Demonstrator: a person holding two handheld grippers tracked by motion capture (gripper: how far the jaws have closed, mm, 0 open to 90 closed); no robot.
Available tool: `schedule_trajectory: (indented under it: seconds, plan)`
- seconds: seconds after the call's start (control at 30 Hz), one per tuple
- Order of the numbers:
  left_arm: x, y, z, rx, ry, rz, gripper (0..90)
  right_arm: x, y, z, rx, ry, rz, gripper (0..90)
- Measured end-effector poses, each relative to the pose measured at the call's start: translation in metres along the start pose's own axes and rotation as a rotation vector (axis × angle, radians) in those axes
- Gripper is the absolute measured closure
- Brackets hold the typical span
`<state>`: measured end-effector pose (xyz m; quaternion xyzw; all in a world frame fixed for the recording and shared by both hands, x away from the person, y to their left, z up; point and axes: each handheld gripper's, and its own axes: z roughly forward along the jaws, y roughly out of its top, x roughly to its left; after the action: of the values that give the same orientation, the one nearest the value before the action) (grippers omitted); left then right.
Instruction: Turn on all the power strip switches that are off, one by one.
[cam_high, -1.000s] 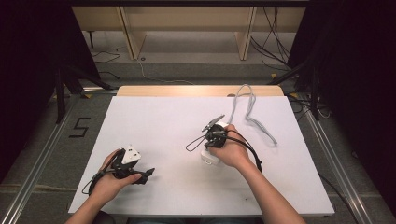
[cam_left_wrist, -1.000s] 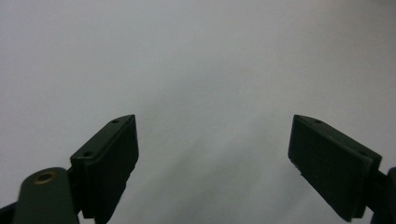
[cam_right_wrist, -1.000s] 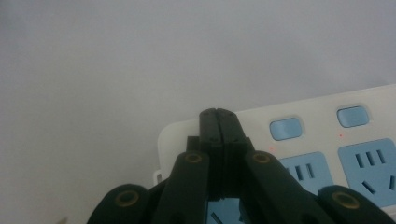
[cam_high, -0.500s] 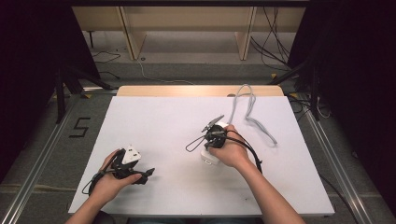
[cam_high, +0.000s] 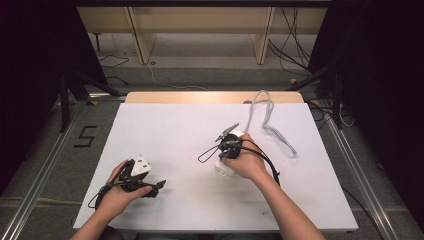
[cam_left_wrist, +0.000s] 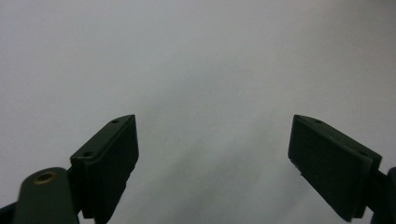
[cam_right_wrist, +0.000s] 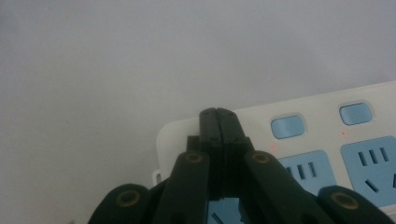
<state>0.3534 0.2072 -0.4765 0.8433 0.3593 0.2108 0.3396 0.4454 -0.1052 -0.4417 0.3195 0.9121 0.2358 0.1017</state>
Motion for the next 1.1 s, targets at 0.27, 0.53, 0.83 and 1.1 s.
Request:
schedule_trajectory:
  seconds: [0.27,0.53,0.83,1.1]
  plan:
    - [-0.0006,0.0002,-0.0002,0.000,-0.001,0.001,16.1,-0.0010,0.0000,0.0001,0.002,0.008,0.012,90.0]
    - [-0.0007,0.0002,-0.0001,0.001,-0.001,0.001,16.0,-0.0023,0.0001,0.0003,0.001,0.014,0.014,90.0]
    - [-0.0009,0.0003,-0.0002,0.002,-0.002,0.001,16.1,-0.0019,0.0006,0.0003,0.006,0.011,0.016,90.0]
    - [-0.0011,0.0004,-0.0001,0.003,-0.003,0.002,16.0,-0.0009,0.0012,0.0007,0.010,0.007,0.018,90.0]
